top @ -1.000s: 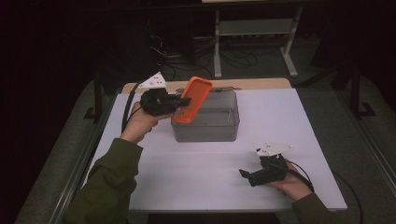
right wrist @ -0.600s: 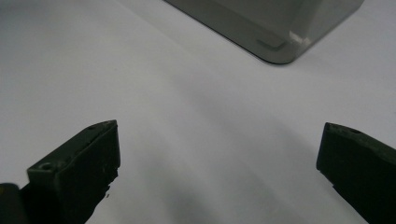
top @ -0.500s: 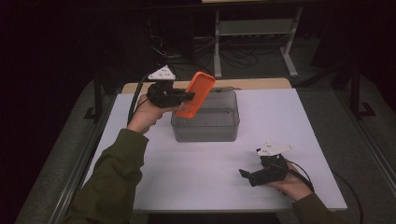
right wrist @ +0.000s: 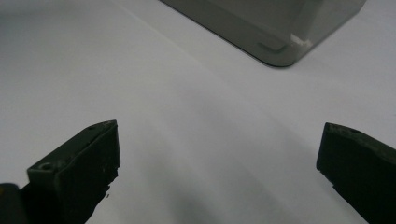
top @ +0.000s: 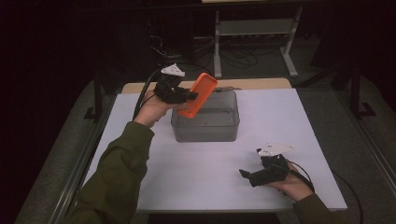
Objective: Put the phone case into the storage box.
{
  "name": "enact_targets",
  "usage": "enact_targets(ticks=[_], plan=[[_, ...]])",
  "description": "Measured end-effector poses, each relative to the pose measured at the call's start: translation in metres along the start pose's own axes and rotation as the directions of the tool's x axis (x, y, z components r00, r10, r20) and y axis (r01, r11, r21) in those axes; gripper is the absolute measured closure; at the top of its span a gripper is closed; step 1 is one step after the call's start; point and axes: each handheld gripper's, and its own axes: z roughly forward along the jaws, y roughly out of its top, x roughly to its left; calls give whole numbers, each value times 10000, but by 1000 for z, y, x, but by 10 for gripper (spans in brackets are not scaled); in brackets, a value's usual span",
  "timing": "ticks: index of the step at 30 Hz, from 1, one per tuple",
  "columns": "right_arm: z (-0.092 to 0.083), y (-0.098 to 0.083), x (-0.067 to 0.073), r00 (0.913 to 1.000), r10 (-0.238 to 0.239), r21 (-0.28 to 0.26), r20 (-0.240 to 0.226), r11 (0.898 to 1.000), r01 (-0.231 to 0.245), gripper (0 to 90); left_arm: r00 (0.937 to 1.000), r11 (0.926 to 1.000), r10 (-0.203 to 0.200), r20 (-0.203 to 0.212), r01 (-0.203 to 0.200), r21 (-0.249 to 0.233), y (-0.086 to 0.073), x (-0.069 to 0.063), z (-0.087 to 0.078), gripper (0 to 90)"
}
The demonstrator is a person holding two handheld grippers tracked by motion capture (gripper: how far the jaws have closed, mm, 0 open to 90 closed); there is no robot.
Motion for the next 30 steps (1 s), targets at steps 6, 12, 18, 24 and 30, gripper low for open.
enact_targets(ticks=[6,12,18,24,30], plan=[[0,0,0,10000,-22,-5,-10,10000,22,0,9999,9989,-102,-130,108,457,-1,4,6,791],[0,0,1,10000,-21,22,5,10000,21,0,9996,9959,-167,-214,185,888,-4,8,11,791],[0,0,1,10000,-26,23,9,10000,26,0,9992,9916,-286,-263,317,1250,-7,11,16,791],[0,0,2,10000,-2,39,-14,10000,2,0,9989,9865,-375,-297,417,1583,-8,13,23,791],[0,0,1,10000,-14,39,-5,10000,14,0,9982,9796,-475,-376,539,1938,-10,14,32,791]])
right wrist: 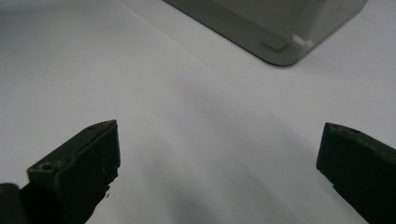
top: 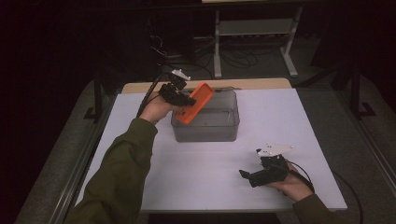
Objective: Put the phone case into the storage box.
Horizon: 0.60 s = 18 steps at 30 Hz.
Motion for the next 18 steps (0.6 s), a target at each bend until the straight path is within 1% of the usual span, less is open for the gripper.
enact_targets(ticks=[9,18], plan=[[0,0,0,10000,34,15,-13,10000,-34,0,9995,9982,-296,-96,300,524,0,1,13,791],[0,0,0,10000,19,-22,-28,10000,-19,0,9973,9920,-689,-262,713,1040,-1,6,23,791]])
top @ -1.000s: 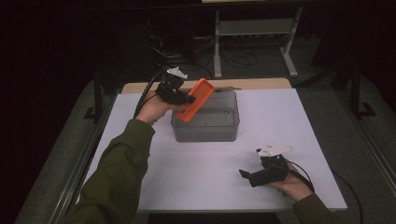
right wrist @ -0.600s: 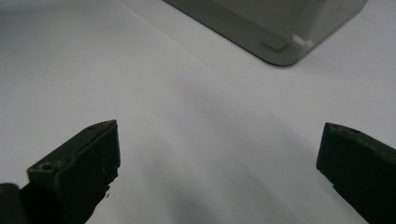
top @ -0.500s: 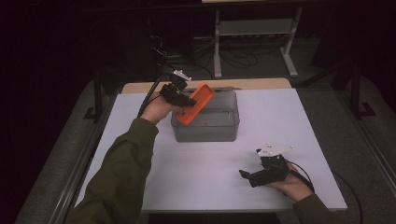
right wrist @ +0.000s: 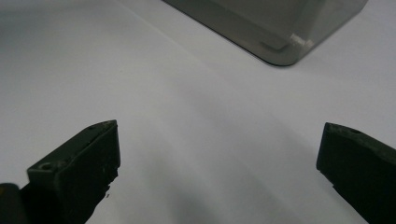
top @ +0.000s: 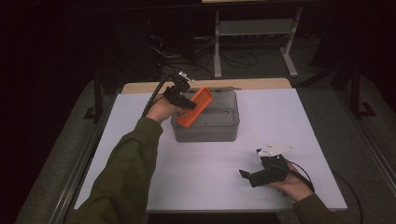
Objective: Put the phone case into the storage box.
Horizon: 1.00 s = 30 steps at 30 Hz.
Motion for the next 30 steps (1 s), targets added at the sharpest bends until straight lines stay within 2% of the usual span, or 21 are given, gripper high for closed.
enact_targets(ticks=[8,15,22,30], plan=[[0,0,0,10000,-12,0,2,10000,12,0,9993,9987,-349,-91,352,379,-2,4,7,791],[0,0,0,10000,-42,-13,4,10000,42,0,9986,9952,-490,-191,505,833,-2,4,14,791],[0,0,1,10000,-73,7,-17,10000,73,0,9972,9891,-677,-311,711,1290,-4,4,20,791],[0,0,2,9999,-89,-11,-90,10000,88,0,9936,9810,-1036,-445,1095,1602,-5,6,25,791]])
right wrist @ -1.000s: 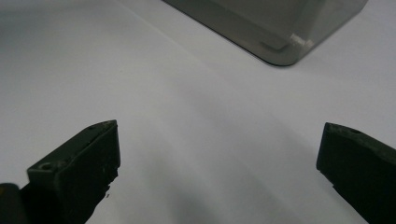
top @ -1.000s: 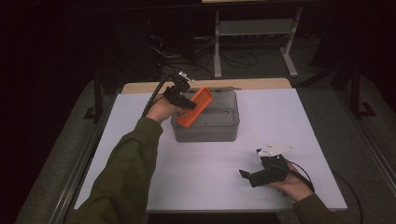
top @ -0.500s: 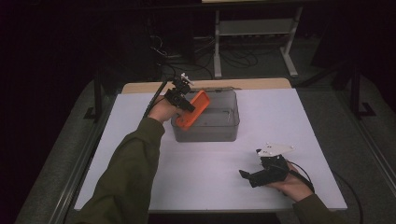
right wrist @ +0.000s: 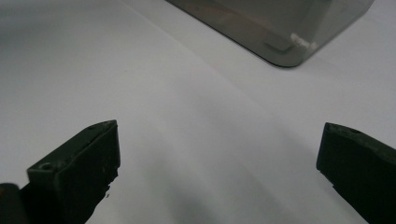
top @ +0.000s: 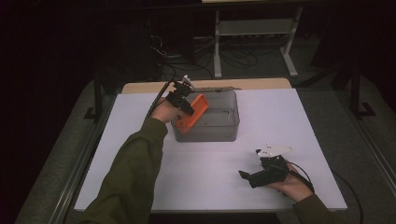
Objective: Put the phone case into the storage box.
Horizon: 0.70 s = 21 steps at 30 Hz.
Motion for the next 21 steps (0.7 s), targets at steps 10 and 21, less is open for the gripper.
enact_targets(ticks=[10,21], plan=[[0,0,1,10000,-28,-36,-41,10000,28,0,9973,9968,-739,-28,739,290,4,3,4,790],[0,1,2,9999,-88,-60,-79,9999,87,0,9849,9841,-1728,-72,1729,397,2,12,3,789]])
